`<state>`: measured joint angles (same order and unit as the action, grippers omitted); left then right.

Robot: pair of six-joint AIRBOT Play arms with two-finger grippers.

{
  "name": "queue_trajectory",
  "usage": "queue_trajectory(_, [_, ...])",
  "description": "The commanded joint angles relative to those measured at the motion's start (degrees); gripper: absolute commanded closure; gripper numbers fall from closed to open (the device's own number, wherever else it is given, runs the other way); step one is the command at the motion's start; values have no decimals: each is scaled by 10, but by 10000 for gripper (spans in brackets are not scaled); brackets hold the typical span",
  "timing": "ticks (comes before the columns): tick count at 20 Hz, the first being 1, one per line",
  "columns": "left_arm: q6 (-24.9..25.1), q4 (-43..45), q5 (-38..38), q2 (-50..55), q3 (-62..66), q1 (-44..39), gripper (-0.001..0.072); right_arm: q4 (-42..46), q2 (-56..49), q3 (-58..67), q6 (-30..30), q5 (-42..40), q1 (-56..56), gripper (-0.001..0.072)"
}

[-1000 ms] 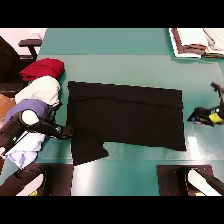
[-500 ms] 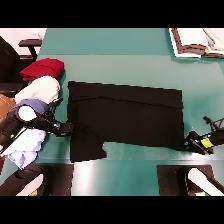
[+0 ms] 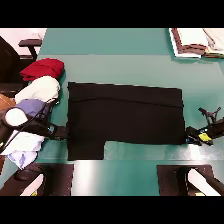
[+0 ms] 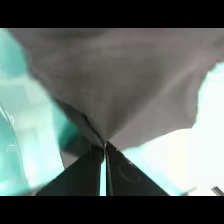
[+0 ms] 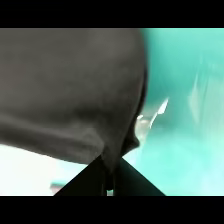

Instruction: Fold the shirts.

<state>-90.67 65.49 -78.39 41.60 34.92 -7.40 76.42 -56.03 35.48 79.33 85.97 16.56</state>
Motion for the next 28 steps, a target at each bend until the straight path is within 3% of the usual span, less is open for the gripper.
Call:
queue_trajectory(1, [-25, -17, -117, -74, 9, 0, 682, 75, 88, 34, 1, 92, -7, 696])
queue_trajectory(3, [-23, -28, -129, -77, 35, 0, 683, 76, 117, 63, 9, 99, -9, 697])
queue_trajectory(7, [0, 23, 14, -36, 83, 0, 682, 71, 56, 146, 21, 57, -51, 697])
queue_trajectory(13, [42, 54, 179, 218, 218, 0, 680, 23, -180, 333, 31, -22, -111, 697])
queue_trajectory(19, [41, 54, 222, 400, 320, 0, 678, -86, -351, 471, 30, -45, -111, 679])
queue_trajectory(20, [41, 54, 218, 405, 322, 0, 617, -102, -367, 482, 22, -45, -107, 535])
queue_trajectory(21, [41, 53, 219, 404, 323, 0, 339, -125, -379, 492, 8, -43, -100, 384])
queue_trajectory(22, [41, 53, 216, 403, 328, 0, 184, -152, -385, 499, -15, -41, -90, 334])
queue_trajectory(24, [41, 54, 179, 398, 349, 0, 219, -171, -379, 499, -44, -17, -64, 253])
queue_trajectory(26, [41, 42, 152, 390, 358, 0, 220, -167, -353, 462, -64, -8, -23, 253])
queue_trajectory(27, [41, 32, 147, 387, 358, 0, 292, -167, -341, 436, -64, -9, 3, 251])
queue_trajectory(28, [42, 14, 143, 387, 358, 0, 515, -168, -333, 409, -68, -13, 28, 224])
